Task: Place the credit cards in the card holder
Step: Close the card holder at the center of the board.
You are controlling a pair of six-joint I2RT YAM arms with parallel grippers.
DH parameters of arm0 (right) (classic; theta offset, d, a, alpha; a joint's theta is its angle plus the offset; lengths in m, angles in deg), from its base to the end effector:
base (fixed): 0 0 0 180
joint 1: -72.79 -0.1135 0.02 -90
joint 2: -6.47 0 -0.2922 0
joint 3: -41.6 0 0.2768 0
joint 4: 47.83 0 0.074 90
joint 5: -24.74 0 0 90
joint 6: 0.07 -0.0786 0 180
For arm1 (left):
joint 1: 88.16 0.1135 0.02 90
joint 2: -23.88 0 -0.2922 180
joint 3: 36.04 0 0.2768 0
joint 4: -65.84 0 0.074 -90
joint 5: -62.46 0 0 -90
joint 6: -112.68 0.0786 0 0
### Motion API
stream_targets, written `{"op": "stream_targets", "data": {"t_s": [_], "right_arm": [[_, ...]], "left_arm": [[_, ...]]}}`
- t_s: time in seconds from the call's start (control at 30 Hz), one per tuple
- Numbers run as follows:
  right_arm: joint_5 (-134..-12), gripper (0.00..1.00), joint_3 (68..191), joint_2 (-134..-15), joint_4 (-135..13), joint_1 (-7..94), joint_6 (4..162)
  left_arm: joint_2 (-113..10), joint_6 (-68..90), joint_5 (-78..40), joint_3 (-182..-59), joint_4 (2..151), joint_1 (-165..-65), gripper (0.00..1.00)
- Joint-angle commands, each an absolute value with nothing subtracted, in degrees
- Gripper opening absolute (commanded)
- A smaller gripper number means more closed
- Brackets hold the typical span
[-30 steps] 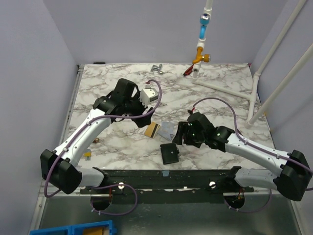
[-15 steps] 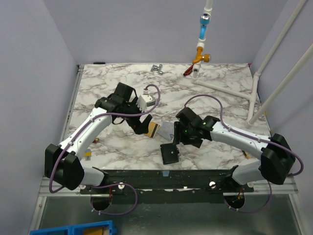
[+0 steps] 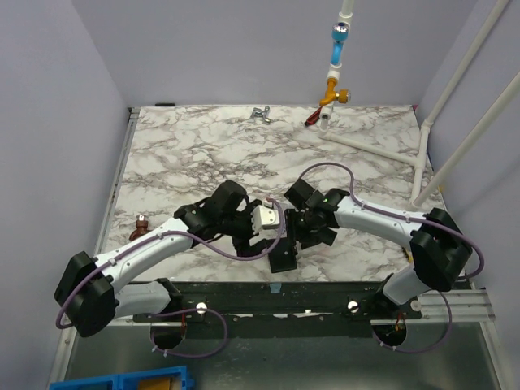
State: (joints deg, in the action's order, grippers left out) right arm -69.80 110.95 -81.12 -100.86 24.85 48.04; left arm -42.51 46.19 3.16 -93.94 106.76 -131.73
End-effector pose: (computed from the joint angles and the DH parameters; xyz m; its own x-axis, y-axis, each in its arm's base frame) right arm 0.2094 0.2414 0.1745 -0.9778 -0.0901 -0.1890 -0.1400 0.9526 0.2702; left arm 0.1671 -0.2144 0.2329 -0.1721 0.6371 -0.7513 0.9836 0.1525 -0.0960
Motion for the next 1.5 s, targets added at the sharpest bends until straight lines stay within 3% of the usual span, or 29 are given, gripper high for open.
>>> {"op": "stream_targets", "data": {"t_s": [0.0,0.2,0.5,0.63,1.47], "right_arm": [[-73.31,0.52,111.79,-83.00,-101.70,24.89,47.88],[-73.41,0.46,113.29,-85.87,-102.87,24.87,47.94],[-69.25,0.38,115.66,-85.77,-106.16,24.85,48.05],[-68.19,0.29,114.43,-85.14,-106.02,24.92,47.92],[-60.43,0.13,112.41,-83.48,-105.82,24.85,47.26]], "left_arm": [[-45.87,50.01,1.41,-94.44,97.63,-136.61,0.83],[-51.40,61.21,-3.81,-94.98,97.72,-145.91,0.93],[-58.42,61.27,-7.03,-97.69,97.39,-149.94,0.88],[-59.86,61.43,-8.62,-96.73,95.57,-151.29,0.86],[-60.97,60.40,-9.21,-94.17,96.14,-153.10,0.45]]}}
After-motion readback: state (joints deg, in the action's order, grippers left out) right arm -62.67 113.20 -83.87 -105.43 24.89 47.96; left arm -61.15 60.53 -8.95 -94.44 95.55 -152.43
